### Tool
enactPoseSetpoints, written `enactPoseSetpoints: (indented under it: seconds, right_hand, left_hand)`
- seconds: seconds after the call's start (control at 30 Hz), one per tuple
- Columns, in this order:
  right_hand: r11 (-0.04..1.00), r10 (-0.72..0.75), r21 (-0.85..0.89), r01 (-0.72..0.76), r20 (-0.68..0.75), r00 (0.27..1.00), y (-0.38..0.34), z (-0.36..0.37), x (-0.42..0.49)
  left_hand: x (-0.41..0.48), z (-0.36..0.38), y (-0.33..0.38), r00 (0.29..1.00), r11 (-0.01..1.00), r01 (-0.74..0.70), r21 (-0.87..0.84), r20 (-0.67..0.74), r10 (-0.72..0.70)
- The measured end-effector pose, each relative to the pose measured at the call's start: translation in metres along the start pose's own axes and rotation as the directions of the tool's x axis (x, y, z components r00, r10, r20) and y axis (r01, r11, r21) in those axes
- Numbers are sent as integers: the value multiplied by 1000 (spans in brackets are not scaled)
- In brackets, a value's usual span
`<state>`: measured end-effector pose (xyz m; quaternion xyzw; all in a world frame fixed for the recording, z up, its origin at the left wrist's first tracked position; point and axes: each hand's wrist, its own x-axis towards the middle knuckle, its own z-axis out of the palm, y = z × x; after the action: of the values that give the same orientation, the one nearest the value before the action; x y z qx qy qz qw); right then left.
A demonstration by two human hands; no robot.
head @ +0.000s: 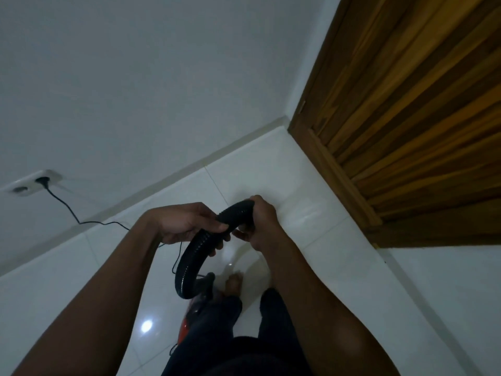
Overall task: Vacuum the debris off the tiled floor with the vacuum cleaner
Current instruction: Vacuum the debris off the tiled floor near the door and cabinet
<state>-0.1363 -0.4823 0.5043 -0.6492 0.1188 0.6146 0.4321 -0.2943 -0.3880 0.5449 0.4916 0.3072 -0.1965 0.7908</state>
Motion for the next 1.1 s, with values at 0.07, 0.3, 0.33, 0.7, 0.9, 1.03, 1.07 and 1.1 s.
enactPoseSetpoints:
  seconds: [0.07,0.3,0.33,0.7,0.9,1.03,1.07,1.1]
  right_hand:
    - [1000,9,27,-9,-10,1000,9,-9,-6]
    - [999,32,0,-32,-58,998,20,-47,-1]
    - [999,43,-17,-45,-75,996,24,-51,0]
    - [992,-97,-80,97,4,995,81,-54,-82]
    - [996,-80,-18,83,140,987,127,-52,-125]
    - [998,-62,26,59,145,987,150,-48,-133]
    - [997,-67,33,63,138,988,157,-48,-133]
    - [997,-67,39,62,128,990,164,-48,-131]
  left_hand:
    - [1,10,-10,1000,1000,1,-17,1,-1]
    - [24,52,-24,989,997,67,39,-132,-61]
    - [28,59,-26,985,994,87,58,-152,-78]
    - [-9,70,-78,965,992,36,-123,261,-2]
    - [-33,79,-108,842,964,0,-265,520,143]
    - [-44,86,-121,823,948,-3,-319,537,184]
    - [-47,89,-126,850,950,2,-312,501,163]
    - [-50,90,-130,884,964,3,-267,452,123]
